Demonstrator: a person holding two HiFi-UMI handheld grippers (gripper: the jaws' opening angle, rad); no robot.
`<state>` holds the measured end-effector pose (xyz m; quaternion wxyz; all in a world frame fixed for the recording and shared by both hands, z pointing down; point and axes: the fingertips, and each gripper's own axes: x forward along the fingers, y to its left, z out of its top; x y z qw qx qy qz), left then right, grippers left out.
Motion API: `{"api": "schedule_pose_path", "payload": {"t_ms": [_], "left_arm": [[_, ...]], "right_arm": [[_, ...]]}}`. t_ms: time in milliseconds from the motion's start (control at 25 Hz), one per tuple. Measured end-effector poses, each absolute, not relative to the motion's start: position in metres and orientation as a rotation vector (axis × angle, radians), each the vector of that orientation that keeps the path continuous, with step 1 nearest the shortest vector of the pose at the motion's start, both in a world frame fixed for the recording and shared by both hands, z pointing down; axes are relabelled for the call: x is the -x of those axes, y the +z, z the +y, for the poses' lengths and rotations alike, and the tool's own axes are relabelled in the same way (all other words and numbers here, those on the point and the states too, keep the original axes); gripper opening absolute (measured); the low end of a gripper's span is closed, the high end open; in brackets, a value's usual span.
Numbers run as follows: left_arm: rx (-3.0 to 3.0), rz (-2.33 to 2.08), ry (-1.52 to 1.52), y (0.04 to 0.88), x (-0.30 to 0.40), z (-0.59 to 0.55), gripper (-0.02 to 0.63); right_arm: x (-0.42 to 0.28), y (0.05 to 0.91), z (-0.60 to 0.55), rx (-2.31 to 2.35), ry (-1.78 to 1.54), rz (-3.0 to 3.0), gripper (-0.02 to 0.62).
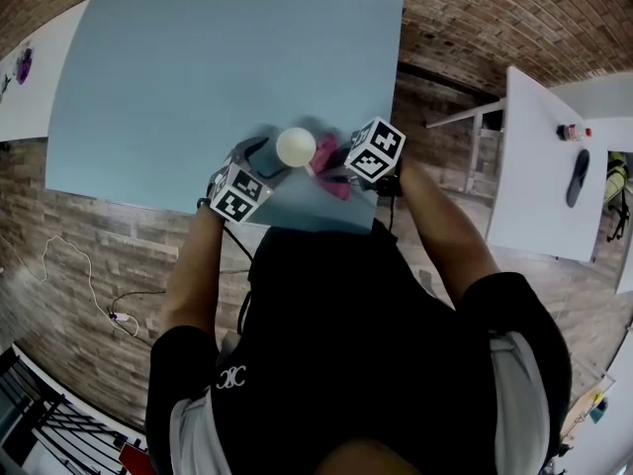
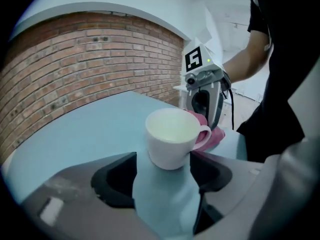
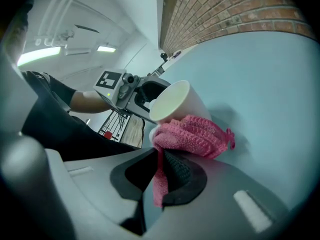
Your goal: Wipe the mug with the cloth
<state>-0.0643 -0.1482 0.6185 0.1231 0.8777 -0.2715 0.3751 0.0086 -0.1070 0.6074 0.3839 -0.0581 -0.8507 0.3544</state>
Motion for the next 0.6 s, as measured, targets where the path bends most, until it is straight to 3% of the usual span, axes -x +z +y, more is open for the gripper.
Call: {"api": "schedule_pose_path", "payload": {"t_ms": [240, 320, 440, 600], "left_arm": [[-2.65, -0.508, 1.205, 0.618, 0.046, -0.151, 0.462], [-2.703, -0.437, 1.232, 0.616, 0.039, -0.152, 0.457], [-2.734, -0.347, 1.254, 0.616, 0.032, -0.151, 0.394], [-2.725, -0.333, 1.24, 0.616, 0.029, -0.151, 0.389]], "right_arm": [[-0.01, 0.607, -0.106, 0.143, 0.896, -2.145, 0.038], [-0.01, 0.608, -0.105, 0.141, 0.897, -2.137, 0.038], [-0.011, 0.609, -0.106, 0.138, 0.895, -2.127, 0.038], [-0.014, 0.609, -0.107, 0.131, 0.894, -2.119, 0.038]]}}
